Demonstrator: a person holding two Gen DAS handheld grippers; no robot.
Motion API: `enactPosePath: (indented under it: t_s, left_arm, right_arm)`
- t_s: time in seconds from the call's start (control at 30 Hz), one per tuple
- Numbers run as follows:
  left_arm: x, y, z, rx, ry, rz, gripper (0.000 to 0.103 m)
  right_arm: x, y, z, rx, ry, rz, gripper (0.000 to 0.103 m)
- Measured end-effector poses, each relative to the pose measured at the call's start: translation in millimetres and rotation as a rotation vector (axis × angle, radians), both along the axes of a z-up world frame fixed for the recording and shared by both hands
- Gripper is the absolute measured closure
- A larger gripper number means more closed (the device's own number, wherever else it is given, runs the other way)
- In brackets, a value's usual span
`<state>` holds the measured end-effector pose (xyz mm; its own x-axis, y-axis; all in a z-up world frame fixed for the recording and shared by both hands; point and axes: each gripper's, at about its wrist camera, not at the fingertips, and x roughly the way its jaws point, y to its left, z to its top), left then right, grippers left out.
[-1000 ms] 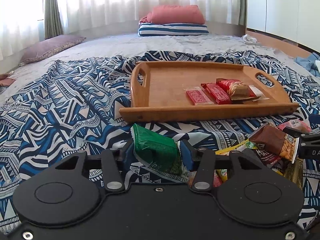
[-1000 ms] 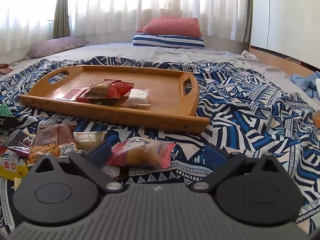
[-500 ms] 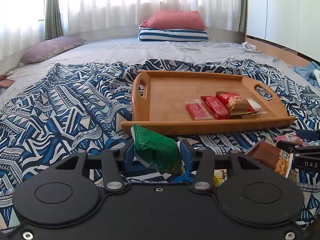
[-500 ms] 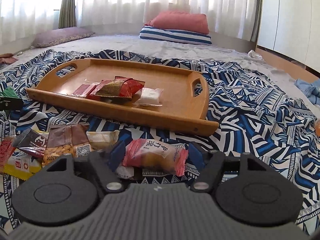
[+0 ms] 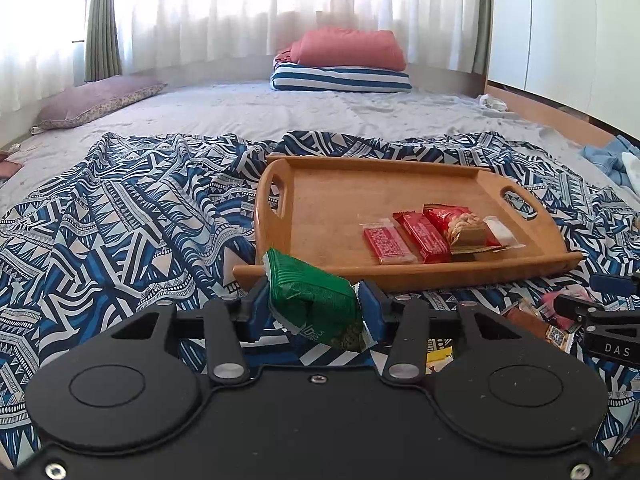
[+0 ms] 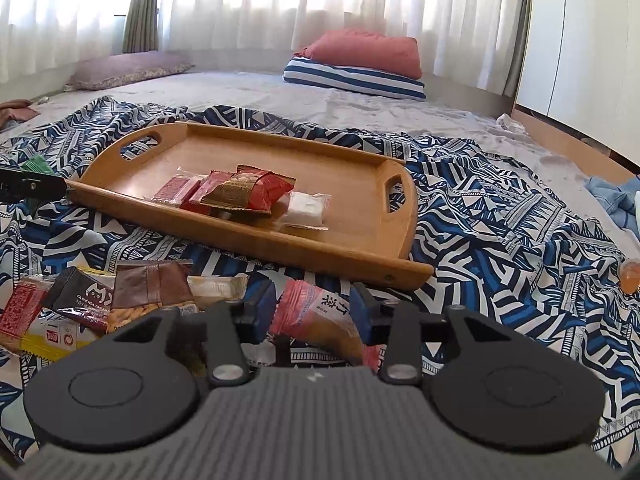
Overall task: Organize snacks
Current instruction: 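Carry the green packet in the left tool while the right tool carries the pink-and-white packet to the tray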
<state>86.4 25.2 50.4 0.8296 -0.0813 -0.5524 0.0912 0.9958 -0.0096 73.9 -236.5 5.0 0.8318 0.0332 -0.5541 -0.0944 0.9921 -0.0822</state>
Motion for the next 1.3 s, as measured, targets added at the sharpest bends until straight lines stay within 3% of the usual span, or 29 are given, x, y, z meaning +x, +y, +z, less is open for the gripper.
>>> enactPosePath:
  t_s: [0.27,0.43,0.7,0.77,0.83,0.93,1.03,1.3]
  left_arm:
    - [-1,1,-3,-0.004,0.012,0.002,0.058]
    - [0,2,-3,-0.014,0.016,0.005,0.058]
    - [5,1,-3,-0.039,0.027,0.001,0.058]
    - [7,0,-3,-0.045,0.027,-0.001,0.058]
    - [9,-1,-2,-0.047,0.025,-0.003,0.058]
    - [11,-1,0,-0.051,0.021,-0.006,0.058]
    - [15,-1,2,-0.055,0.016,-0.008,0.058]
    - [28,-1,9,-0.061,0.004,-0.010,0.058]
  right_arm:
    - [-1,1,-11,-0.015,0.024,-0.024,0.025]
    - [2,-7,-10,0.023,0.017,-0.110,0.014]
    - [5,-3,-13,0.016,0.054,-0.073,0.013]
    - [6,-3,-13,0.027,0.061,-0.058,0.021]
    - [7,-4,-12,0.041,0.066,-0.050,0.036]
    - [6,-2,-10,0.035,0.058,-0.037,0.045]
    - [4,-2,-7,0.035,0.054,-0.036,0.052]
    - [2,-7,5,0.051,0.025,-0.045,0.055]
